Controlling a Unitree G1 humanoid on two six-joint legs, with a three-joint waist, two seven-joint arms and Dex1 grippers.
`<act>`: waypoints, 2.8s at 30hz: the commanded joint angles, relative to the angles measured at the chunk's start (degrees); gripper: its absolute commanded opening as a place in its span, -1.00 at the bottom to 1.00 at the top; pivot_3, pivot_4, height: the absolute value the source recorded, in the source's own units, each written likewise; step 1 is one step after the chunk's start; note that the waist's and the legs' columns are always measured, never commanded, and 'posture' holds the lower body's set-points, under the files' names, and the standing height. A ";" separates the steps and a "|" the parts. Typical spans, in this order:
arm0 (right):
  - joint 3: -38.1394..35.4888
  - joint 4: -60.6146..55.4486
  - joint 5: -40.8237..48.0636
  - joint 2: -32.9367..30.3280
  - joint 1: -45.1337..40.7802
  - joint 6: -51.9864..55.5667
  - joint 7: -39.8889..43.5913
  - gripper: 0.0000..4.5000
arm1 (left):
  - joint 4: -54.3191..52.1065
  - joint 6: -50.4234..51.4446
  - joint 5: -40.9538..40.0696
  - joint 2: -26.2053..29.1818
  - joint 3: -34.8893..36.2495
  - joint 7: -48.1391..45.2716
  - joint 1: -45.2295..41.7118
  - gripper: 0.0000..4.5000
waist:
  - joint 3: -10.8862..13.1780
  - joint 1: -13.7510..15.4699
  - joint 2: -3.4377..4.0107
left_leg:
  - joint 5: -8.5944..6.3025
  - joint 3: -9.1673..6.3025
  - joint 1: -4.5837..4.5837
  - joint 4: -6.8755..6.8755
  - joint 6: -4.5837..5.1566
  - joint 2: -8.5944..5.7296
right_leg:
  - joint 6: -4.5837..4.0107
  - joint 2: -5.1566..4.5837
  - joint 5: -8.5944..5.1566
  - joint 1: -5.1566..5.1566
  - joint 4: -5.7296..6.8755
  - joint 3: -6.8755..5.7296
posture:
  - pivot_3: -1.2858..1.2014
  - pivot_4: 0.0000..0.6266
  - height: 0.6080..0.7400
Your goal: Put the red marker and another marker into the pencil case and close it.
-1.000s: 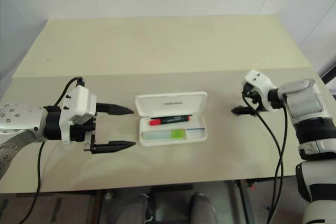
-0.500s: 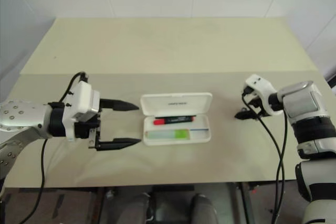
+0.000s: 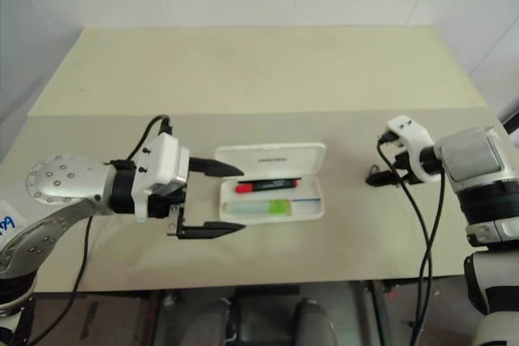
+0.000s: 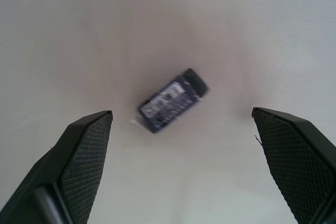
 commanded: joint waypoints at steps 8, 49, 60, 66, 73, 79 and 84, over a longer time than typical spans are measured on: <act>-1.83 0.55 2.65 1.49 -2.27 3.24 -3.86 0.92 | -0.46 -0.17 1.05 -0.69 0.26 1.47 -1.37 1.00 | 0.00 0.02 0.00 | 0.00 0.00 0.00 0.01 0.00 -0.01 | 0.00 0.00 0.00 0.01 -0.01 0.00 | 0.03 -0.52 1.00; -0.45 -38.71 26.44 -3.08 0.58 6.79 7.42 -0.85 | -0.04 -0.36 5.64 1.04 -0.78 -0.02 0.97 1.00 | -0.03 0.08 -0.06 | -0.02 -0.03 -0.04 0.04 0.03 0.00 | 0.00 -0.01 0.00 0.00 -0.01 0.00 | 0.03 -0.52 1.00; 9.42 -33.99 19.20 1.24 2.24 -7.28 6.18 -0.85 | -1.81 1.85 4.94 1.36 0.98 1.54 2.28 1.00 | -0.05 0.04 -0.09 | -0.02 -0.05 -0.03 0.10 0.03 0.01 | 0.00 0.00 0.00 0.01 0.02 -0.01 | 0.03 -0.52 1.00; 11.71 -31.32 16.17 2.52 1.69 -11.71 7.38 -0.85 | -2.52 2.79 4.77 1.69 2.09 2.09 2.85 1.00 | -0.05 0.04 -0.09 | -0.02 -0.05 -0.03 0.10 0.03 0.01 | 0.00 0.00 0.00 0.01 0.02 -0.01 | 0.03 -0.52 1.00; 13.21 -30.16 13.51 2.42 1.74 -15.56 9.76 -0.85 | -3.32 3.49 4.21 1.92 3.09 2.56 3.33 1.00 | -0.05 0.04 -0.09 | -0.02 -0.05 -0.03 0.11 0.03 0.01 | 0.00 0.00 0.00 0.01 0.03 -0.01 | 0.03 -0.52 1.00; 13.88 -28.74 10.84 2.18 2.04 -17.72 11.20 -0.09 | -3.68 3.87 4.04 1.83 3.38 2.92 3.28 1.00 | -0.05 0.04 -0.09 | -0.02 -0.05 -0.03 0.12 0.03 0.01 | 0.00 0.00 0.00 0.01 0.03 -0.01 | 0.03 -0.52 1.00; 13.42 -28.44 9.84 1.77 2.20 -18.77 12.18 0.69 | -3.59 3.68 3.93 1.68 3.49 2.98 3.09 1.00 | -0.05 0.04 -0.09 | -0.02 -0.05 -0.03 0.11 0.03 0.01 | 0.00 0.00 0.00 0.01 0.02 -0.01 | 0.03 -0.52 1.00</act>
